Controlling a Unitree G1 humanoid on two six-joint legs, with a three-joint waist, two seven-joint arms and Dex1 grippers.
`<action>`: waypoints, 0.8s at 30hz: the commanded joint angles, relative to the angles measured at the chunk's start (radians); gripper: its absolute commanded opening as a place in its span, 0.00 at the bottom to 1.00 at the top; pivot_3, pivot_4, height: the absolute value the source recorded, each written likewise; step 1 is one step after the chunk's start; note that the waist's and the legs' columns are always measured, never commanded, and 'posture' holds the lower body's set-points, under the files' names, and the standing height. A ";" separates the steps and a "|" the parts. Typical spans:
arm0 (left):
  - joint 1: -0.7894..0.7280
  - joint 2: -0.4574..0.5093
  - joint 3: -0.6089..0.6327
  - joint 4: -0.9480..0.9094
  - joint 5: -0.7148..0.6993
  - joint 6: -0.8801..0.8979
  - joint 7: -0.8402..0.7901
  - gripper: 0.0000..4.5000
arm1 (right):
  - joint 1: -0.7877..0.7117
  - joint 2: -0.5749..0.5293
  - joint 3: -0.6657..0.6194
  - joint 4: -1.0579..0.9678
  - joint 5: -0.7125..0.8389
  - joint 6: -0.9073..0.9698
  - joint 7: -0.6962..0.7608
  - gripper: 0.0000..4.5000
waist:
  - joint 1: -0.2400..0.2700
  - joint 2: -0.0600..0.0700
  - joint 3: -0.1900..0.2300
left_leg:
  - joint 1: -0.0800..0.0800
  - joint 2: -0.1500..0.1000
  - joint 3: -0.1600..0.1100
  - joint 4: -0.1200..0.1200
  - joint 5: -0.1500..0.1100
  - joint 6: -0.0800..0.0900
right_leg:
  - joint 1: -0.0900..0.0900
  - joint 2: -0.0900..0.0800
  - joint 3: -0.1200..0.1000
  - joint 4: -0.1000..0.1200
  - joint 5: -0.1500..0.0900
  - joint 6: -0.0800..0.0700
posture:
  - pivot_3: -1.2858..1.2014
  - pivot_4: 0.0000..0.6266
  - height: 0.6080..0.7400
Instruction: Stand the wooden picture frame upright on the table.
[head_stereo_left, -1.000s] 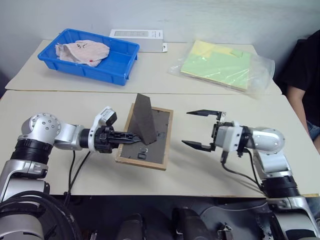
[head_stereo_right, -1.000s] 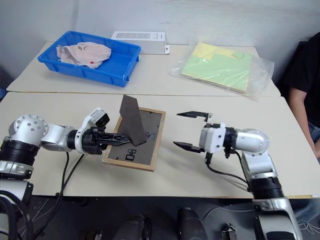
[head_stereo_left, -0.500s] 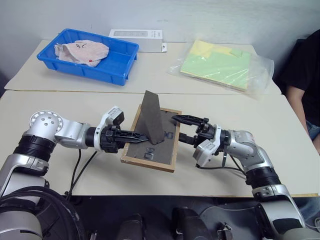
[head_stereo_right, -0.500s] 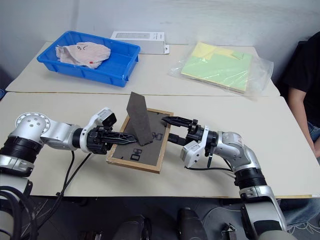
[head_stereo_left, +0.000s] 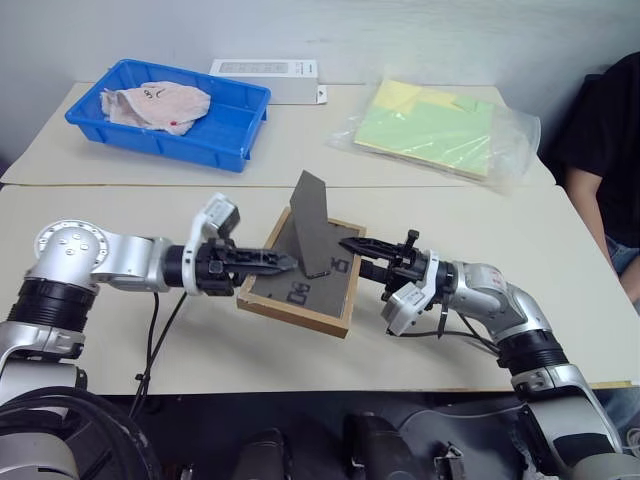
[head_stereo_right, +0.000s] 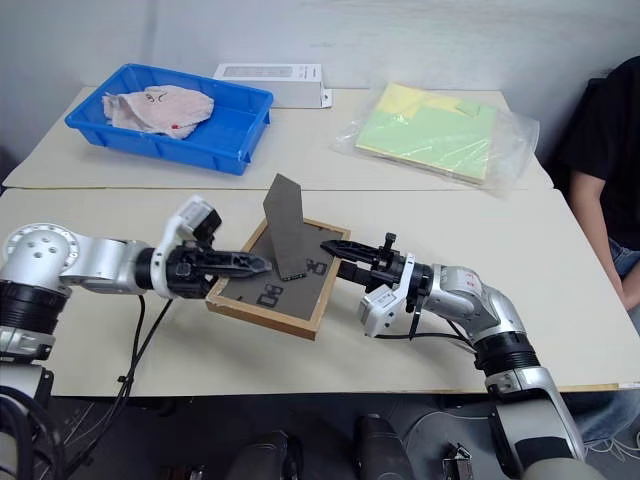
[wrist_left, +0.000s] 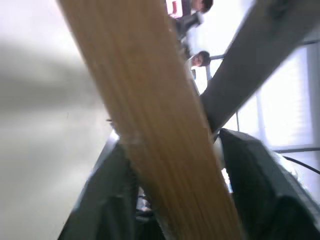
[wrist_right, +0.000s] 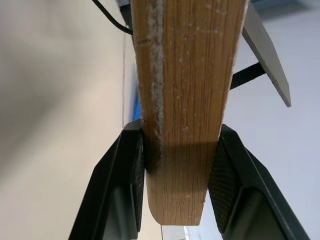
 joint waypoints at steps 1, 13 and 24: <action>0.047 0.035 0.112 -0.016 0.042 -0.005 -0.027 0.83 | 0.014 -0.028 0.002 -0.043 0.062 0.002 -0.027 0.28 | -0.002 0.000 0.000 | 0.000 0.000 0.000 0.000 0.000 0.000 | 0.000 0.000 0.000 0.000 0.000 0.000 | 0.52 0.24 1.00; 0.393 0.047 0.306 -0.281 0.949 -1.001 -0.591 0.97 | 0.195 -0.129 0.024 -0.363 1.023 0.717 0.399 0.28 | 0.025 0.002 0.002 | 0.000 0.001 0.002 -0.001 0.000 -0.001 | 0.002 0.001 -0.001 -0.003 -0.001 -0.002 | 0.52 0.24 1.00; 0.544 -0.120 0.274 -0.427 1.222 -1.328 -0.695 1.00 | 0.064 -0.064 -0.117 -0.131 1.371 1.501 0.521 0.28 | 0.025 0.004 0.002 | 0.000 0.001 0.003 -0.001 -0.001 0.001 | 0.001 -0.002 -0.001 -0.003 -0.001 -0.002 | 0.52 0.24 1.00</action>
